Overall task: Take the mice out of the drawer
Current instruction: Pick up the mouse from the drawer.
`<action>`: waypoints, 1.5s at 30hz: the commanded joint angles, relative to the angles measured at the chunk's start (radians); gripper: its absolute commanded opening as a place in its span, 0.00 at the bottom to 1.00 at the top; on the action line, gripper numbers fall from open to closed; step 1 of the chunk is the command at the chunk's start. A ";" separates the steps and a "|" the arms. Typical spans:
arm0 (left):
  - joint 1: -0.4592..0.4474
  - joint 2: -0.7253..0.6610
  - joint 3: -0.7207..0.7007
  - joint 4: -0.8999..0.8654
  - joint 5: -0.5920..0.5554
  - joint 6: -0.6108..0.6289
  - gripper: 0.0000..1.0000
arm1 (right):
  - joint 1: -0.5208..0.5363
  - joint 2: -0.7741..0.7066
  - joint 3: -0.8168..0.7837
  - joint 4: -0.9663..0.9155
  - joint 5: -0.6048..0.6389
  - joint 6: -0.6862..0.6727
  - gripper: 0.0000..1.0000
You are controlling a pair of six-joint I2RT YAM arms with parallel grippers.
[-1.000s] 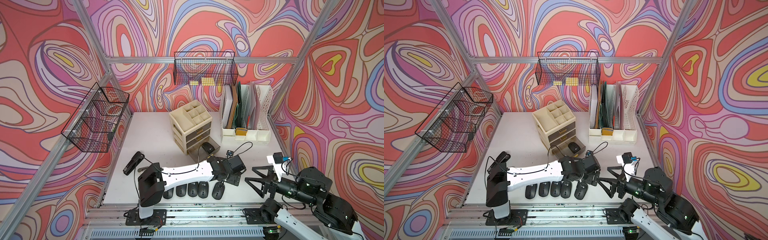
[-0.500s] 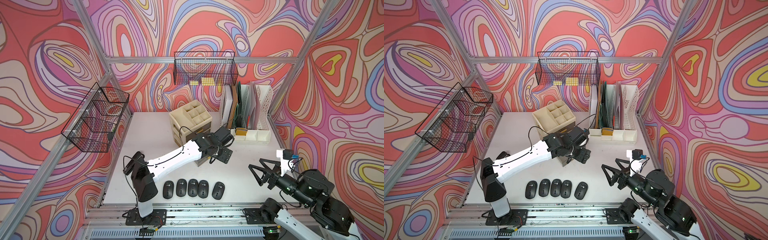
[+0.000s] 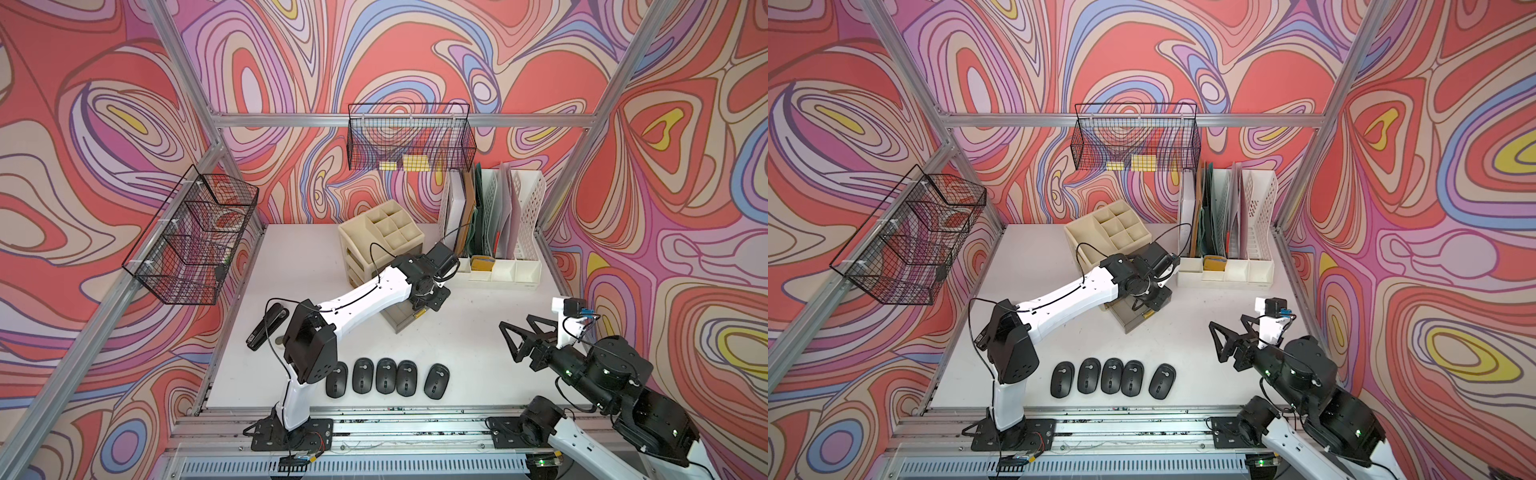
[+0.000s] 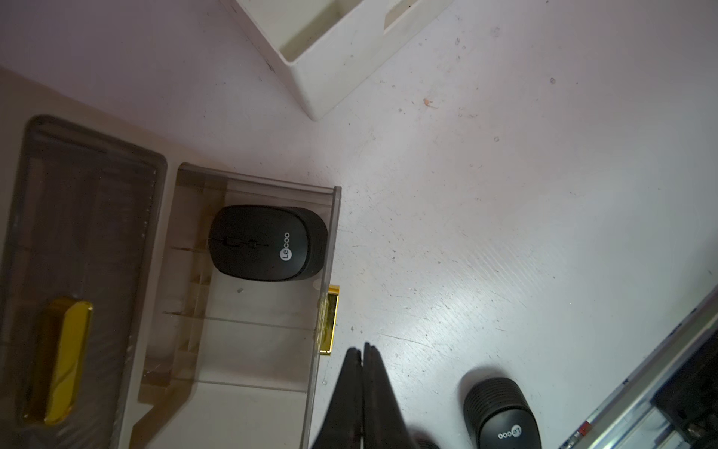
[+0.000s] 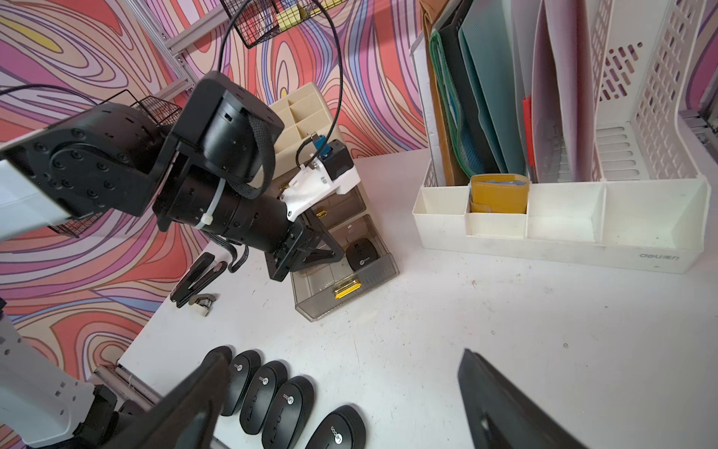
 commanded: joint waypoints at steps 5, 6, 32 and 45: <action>0.020 0.094 0.037 0.061 -0.147 0.145 0.00 | 0.001 -0.015 -0.001 -0.022 0.030 -0.001 0.97; 0.026 0.108 0.041 0.062 -0.148 0.154 0.00 | 0.000 -0.009 -0.001 -0.025 0.032 0.004 0.97; 0.086 0.356 0.177 0.119 -0.303 0.306 0.00 | 0.000 0.020 0.008 -0.045 0.030 -0.012 0.96; 0.110 0.452 0.259 0.048 -0.366 0.324 0.00 | 0.001 0.024 0.008 -0.046 0.041 -0.008 0.96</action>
